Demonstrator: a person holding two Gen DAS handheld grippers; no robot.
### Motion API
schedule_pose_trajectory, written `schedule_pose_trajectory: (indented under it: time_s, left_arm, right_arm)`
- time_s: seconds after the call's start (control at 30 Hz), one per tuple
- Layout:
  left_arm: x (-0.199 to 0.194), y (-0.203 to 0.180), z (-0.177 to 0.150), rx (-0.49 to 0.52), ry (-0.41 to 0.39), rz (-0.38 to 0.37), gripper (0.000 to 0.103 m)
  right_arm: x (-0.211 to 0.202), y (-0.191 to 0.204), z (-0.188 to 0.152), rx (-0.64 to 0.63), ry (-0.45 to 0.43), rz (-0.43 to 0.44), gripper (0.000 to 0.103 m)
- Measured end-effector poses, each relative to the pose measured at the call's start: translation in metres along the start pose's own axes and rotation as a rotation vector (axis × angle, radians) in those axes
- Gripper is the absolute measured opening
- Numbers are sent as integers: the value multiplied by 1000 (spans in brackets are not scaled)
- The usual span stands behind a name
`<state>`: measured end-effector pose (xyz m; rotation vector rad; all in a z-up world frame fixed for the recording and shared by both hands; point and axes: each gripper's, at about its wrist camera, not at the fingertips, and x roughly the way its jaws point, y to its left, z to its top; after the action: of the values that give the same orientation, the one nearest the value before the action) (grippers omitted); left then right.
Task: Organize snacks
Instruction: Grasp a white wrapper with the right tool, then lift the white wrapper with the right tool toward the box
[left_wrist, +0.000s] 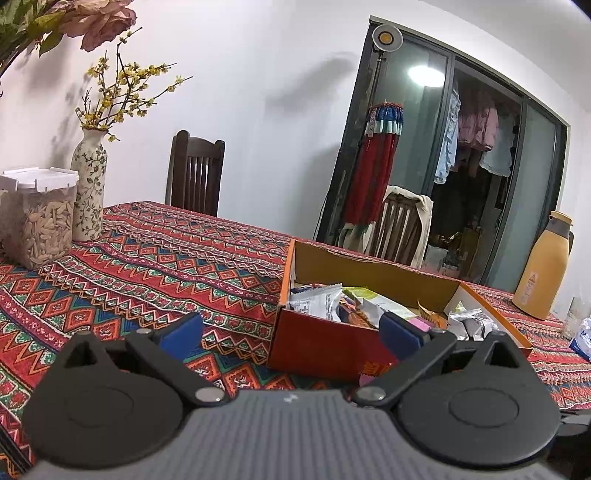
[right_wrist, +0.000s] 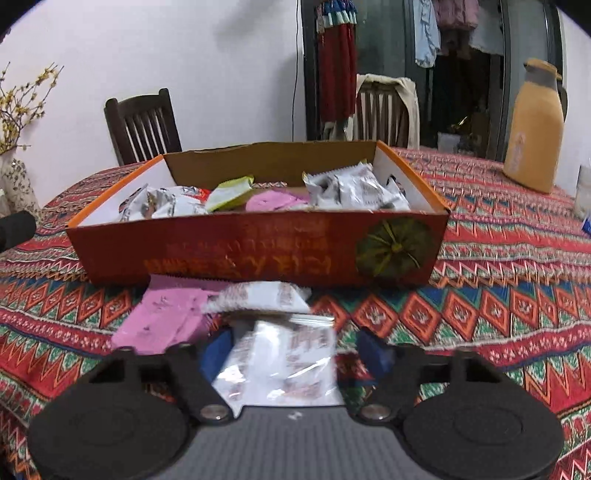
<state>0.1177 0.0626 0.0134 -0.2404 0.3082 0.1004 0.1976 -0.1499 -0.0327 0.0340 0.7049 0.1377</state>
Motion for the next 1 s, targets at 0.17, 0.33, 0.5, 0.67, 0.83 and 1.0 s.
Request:
schedule_pose_trajectory:
  time_s: [0.17,0.33,0.5,0.67,0.83,1.0]
  left_arm:
    - [0,0,0,-1,1,-2,103]
    - [2,-1,-1,7,13,1,103]
    - [7,-4,-2,17,35,18,103]
    - [15,-6,-3,32,70,42,103]
    - [26,-11,-7,61,118,74,103]
    - [33,-31,-10,164,197,116,103]
  right_arm:
    - [-5,-4,-4,-12,-7,-2,55]
    - [-21,-15,-4,20,-78,-3,55]
    - [-32,-34,-1,43,-134,-23,55]
    - [-33,-54,5,23,-179,-59,55]
    - [-19,-73,9,50,-190,-48,55]
    - [-16,-71,0,32,-210,-20,55]
